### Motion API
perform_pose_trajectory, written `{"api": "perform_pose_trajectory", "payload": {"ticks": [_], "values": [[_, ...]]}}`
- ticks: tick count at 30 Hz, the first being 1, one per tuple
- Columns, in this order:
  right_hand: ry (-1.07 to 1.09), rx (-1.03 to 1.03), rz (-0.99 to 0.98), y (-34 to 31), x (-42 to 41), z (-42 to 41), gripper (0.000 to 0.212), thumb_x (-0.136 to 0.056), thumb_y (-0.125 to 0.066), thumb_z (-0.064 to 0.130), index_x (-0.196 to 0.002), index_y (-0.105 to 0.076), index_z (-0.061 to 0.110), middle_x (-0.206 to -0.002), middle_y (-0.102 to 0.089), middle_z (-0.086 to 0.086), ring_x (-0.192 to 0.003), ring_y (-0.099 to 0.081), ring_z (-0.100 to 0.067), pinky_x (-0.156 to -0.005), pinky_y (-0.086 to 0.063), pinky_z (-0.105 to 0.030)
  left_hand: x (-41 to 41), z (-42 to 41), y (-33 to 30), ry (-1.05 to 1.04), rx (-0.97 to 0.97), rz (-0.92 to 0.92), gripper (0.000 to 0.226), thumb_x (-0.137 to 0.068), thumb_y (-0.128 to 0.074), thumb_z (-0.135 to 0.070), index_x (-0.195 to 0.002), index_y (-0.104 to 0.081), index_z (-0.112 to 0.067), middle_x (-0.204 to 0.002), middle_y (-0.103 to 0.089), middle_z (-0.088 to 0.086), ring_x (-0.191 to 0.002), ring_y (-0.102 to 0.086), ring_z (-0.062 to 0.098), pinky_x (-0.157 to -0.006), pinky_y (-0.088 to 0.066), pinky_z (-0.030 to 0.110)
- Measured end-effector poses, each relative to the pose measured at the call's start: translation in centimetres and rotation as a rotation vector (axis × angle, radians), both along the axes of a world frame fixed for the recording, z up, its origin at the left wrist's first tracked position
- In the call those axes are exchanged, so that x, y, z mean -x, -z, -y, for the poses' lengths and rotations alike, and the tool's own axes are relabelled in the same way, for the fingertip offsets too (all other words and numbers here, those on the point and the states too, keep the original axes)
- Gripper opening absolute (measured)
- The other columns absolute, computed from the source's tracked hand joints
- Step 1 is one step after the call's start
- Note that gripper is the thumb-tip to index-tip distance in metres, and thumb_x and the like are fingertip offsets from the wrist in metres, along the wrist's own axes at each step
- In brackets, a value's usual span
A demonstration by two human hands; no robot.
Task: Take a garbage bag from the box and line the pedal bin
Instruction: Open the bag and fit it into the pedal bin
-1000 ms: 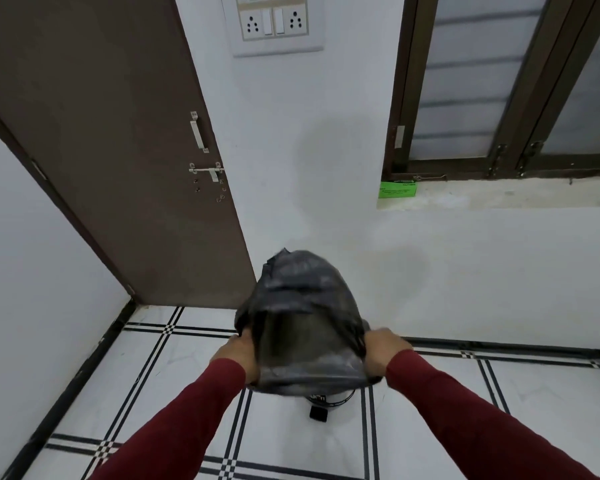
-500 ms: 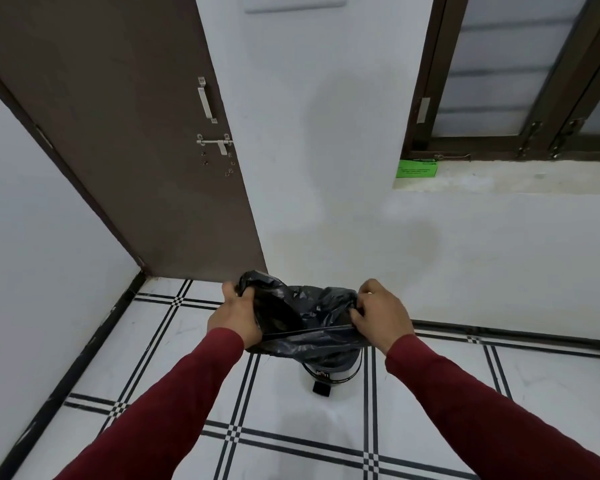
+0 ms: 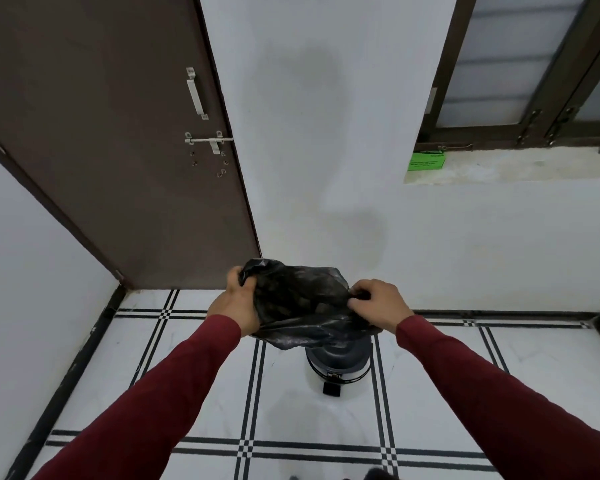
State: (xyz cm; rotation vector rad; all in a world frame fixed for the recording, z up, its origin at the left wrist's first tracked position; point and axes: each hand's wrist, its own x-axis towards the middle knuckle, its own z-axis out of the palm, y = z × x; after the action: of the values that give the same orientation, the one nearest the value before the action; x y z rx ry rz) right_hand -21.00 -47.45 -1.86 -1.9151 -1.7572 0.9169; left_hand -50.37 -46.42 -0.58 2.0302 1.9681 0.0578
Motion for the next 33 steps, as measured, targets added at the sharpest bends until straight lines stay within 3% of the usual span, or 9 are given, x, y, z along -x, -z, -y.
{"api": "perform_pose_trajectory", "payload": {"ticks": [6, 10, 15, 18, 21, 24, 28, 30, 33], "values": [[0.102, -0.02, -0.02, -0.3, 1.4, -0.5, 0.027, -0.075, -0.061, 0.027, -0.097, -0.056, 0.043, -0.082, -0.069, 0.006, -0.095, -0.057, -0.022, -0.088, -0.052, -0.041, 2.5, -1.9, 0.4, 0.04, 0.002, 0.031, 0.066, -0.081, -0.072, -0.021, -0.141, -0.044, -0.018, -0.155, -0.01, 0.011, -0.081, -0.06, 0.033, -0.09, -0.055, 0.041], [0.071, -0.061, -0.319, -1.8, 1.1, -0.5, 0.029, -0.089, -0.064, 0.011, -0.097, -0.055, 0.037, -0.087, -0.065, -0.008, -0.067, -0.056, -0.018, -0.06, -0.051, -0.03, 3.8, -2.7, 0.9, 0.032, 0.026, 0.05, 0.064, -0.082, -0.071, -0.017, -0.14, -0.043, -0.017, -0.151, -0.012, 0.011, -0.081, -0.056, 0.03, -0.091, -0.056, 0.039], [0.187, 0.098, -0.986, -2.5, 1.2, -0.6, 0.034, -0.096, -0.047, -0.011, -0.08, -0.058, 0.016, -0.108, -0.071, -0.002, -0.078, -0.065, -0.015, -0.061, -0.053, -0.026, 4.8, -3.8, 1.3, 0.012, 0.067, 0.081, 0.056, -0.083, -0.069, -0.017, -0.134, -0.047, -0.013, -0.144, -0.016, 0.01, -0.084, -0.06, 0.032, -0.091, -0.056, 0.037], [0.119, 0.216, -1.086, -3.2, 0.6, -1.3, 0.025, -0.086, -0.046, -0.007, -0.088, -0.065, 0.009, -0.098, -0.074, -0.004, -0.078, -0.067, -0.014, -0.066, -0.054, -0.024, 5.2, -4.5, 0.9, 0.013, 0.089, 0.091, 0.055, -0.083, -0.067, -0.014, -0.134, -0.048, -0.012, -0.146, -0.018, 0.009, -0.089, -0.062, 0.033, -0.093, -0.055, 0.037], [0.053, 0.19, -0.851, -3.4, 0.6, -2.0, 0.016, -0.078, -0.061, -0.003, -0.088, -0.062, 0.009, -0.082, -0.065, -0.006, -0.07, -0.063, -0.012, -0.061, -0.052, -0.023, 5.0, -5.3, 0.4, 0.031, 0.1, 0.12, 0.055, -0.083, -0.064, -0.01, -0.136, -0.05, -0.011, -0.149, -0.025, 0.008, -0.106, -0.063, 0.036, -0.1, -0.052, 0.037], [-0.008, -0.061, -0.405, -2.8, 1.1, -3.1, 0.039, -0.08, -0.057, -0.015, -0.093, -0.055, 0.021, -0.087, -0.062, 0.0, -0.068, -0.059, -0.006, -0.064, -0.051, -0.021, 4.7, -6.3, 0.0, 0.038, 0.072, 0.157, 0.057, -0.082, -0.062, -0.004, -0.138, -0.054, -0.009, -0.151, -0.033, 0.01, -0.124, -0.056, 0.035, -0.108, -0.047, 0.036], [-0.004, -0.16, -0.34, -2.3, 2.0, -3.8, 0.049, -0.075, -0.042, -0.024, -0.078, -0.068, 0.018, -0.109, -0.06, -0.009, -0.091, -0.061, -0.01, -0.069, -0.051, -0.016, 4.7, -7.5, 0.1, 0.048, 0.028, 0.18, 0.056, -0.079, -0.062, 0.0, -0.134, -0.059, -0.009, -0.15, -0.038, 0.013, -0.128, -0.053, 0.036, -0.112, -0.044, 0.039], [0.045, -0.144, -0.273, -1.7, 1.8, -4.2, 0.054, -0.072, -0.038, -0.023, -0.066, -0.073, 0.018, -0.115, -0.06, -0.005, -0.104, -0.062, -0.021, -0.07, -0.059, -0.027, 4.9, -8.0, 0.2, 0.081, 0.004, 0.147, 0.056, -0.079, -0.063, 0.0, -0.134, -0.061, -0.012, -0.151, -0.039, 0.011, -0.129, -0.053, 0.036, -0.112, -0.044, 0.039], [0.037, -0.108, 0.076, -0.5, 0.9, -5.2, 0.052, -0.078, -0.045, -0.009, -0.105, -0.079, 0.02, -0.123, -0.06, 0.0, -0.115, -0.06, -0.027, -0.096, -0.053, -0.04, 5.1, -8.5, 0.5, 0.148, -0.022, 0.113, 0.064, -0.076, -0.064, 0.003, -0.137, -0.062, -0.018, -0.154, -0.039, 0.008, -0.129, -0.055, 0.034, -0.111, -0.046, 0.039]]}}
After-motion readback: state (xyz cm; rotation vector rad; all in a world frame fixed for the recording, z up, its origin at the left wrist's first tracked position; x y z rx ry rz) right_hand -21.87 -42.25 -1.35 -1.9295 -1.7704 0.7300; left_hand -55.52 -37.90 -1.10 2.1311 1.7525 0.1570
